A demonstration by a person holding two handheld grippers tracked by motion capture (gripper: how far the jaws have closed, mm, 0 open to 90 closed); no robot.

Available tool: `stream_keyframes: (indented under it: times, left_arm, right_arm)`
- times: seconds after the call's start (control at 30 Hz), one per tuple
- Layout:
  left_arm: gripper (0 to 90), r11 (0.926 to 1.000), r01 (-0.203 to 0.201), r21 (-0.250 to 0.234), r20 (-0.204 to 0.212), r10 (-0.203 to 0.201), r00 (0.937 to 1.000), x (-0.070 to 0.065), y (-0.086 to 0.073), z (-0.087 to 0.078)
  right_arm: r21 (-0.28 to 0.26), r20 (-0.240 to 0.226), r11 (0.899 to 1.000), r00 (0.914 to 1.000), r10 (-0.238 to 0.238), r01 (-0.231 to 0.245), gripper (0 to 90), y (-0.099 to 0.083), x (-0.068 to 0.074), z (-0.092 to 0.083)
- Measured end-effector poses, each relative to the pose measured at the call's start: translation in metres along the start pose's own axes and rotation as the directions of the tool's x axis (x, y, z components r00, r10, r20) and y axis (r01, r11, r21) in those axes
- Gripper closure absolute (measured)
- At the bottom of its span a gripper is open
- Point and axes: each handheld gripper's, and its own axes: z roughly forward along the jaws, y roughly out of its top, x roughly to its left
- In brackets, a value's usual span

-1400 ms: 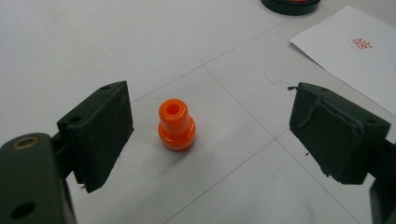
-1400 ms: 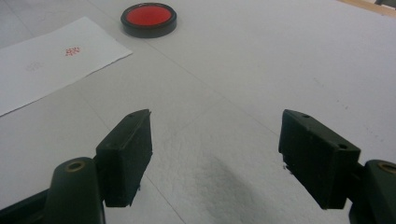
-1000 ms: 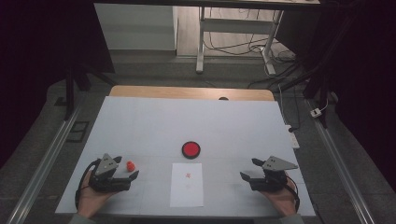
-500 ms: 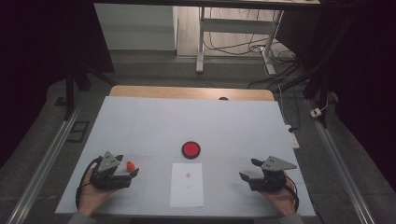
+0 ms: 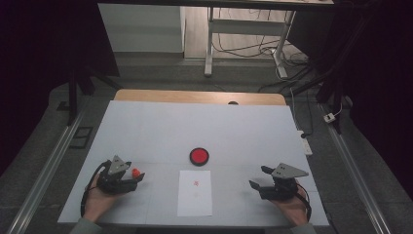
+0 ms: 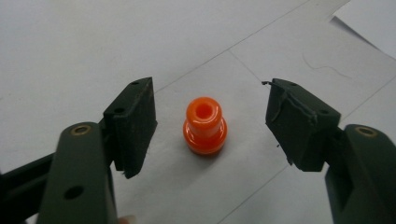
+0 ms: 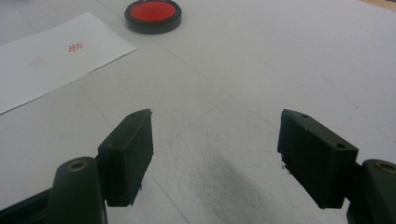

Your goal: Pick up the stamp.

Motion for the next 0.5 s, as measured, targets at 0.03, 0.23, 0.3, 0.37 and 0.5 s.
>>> stream_keyframes:
  times: [0.03,0.23,0.3,0.37,0.5]
  left_arm:
    - [35.4,1.0,-0.003,0.008,-0.004,0.003,1.0,0.001,0.0,0.0014]
    - [42.2,0.9999,0.005,0.015,0.003,-0.005,1.0,0.004,-0.0011,0.0035]
    - [45.0,0.9999,0.004,0.014,0.005,-0.004,1.0,0.0042,-0.0013,0.0036]
    - [46.2,0.9999,0.003,0.015,0.007,-0.003,1.0,0.0044,-0.0015,0.0038]
    - [52.1,0.9998,0.003,0.017,0.01,-0.003,0.9999,0.0047,-0.0021,0.0045]
  right_arm:
    - [0.0,0.0,1.0,1.0,-0.001,0.001,26.5,-0.0001,-0.0001,-0.0001]
    - [0.001,-0.005,1.0,1.0,-0.001,0.001,26.5,-0.0004,-0.0003,0.0004]
    - [-0.004,-0.008,1.0,1.0,0.002,-0.002,26.5,-0.0003,0.0003,0.0007]
    - [0.001,-0.005,1.0,1.0,-0.002,0.002,26.5,0.0001,0.0004,0.0004]
    - [-0.005,-0.007,1.0,1.0,-0.001,0.001,26.5,0.0001,0.0007,0.0006]
